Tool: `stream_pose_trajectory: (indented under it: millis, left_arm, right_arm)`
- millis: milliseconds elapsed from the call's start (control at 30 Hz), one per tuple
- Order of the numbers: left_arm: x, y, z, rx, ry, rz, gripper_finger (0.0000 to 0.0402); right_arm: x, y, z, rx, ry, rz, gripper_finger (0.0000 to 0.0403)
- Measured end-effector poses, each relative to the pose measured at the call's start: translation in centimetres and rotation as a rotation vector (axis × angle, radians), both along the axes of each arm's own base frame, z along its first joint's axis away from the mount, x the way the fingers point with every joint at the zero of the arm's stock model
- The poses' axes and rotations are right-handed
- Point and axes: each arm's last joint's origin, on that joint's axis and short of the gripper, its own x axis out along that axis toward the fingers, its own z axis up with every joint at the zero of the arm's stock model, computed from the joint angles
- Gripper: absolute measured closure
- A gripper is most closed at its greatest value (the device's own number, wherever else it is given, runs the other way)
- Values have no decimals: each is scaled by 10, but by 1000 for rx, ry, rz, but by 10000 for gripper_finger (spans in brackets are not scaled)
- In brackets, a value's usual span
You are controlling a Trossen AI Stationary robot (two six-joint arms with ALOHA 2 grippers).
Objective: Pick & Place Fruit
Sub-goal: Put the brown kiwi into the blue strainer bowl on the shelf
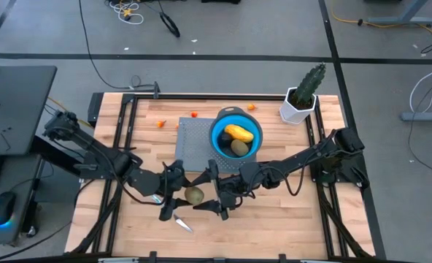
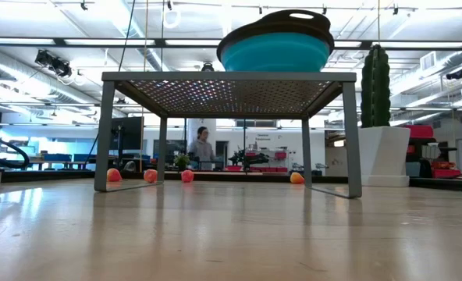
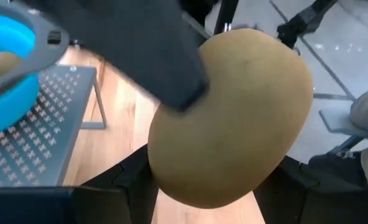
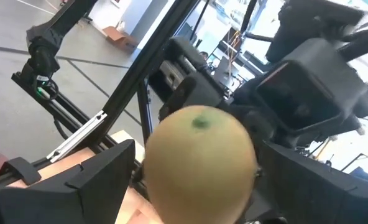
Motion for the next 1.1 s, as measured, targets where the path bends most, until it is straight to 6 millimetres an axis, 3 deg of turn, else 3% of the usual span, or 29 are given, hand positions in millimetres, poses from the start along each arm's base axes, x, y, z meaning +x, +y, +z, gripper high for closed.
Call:
stream_pose_trajectory:
  millis: [200,500,767,1100]
  left_arm:
    - [0,0,-1,6,5,4,178]
    - [0,0,-1,7,-1,12,178]
    - [0,3,0,15,-20,112,170]
    - [-13,8,10,-79,-19,160,125]
  right_arm:
    - [0,0,1,6,-12,-2,76]
    - [-1,1,1,1,-17,-42,197]
    - [0,0,4,7,-41,-87,197]
    - [-14,2,22,49,-81,-421,181]
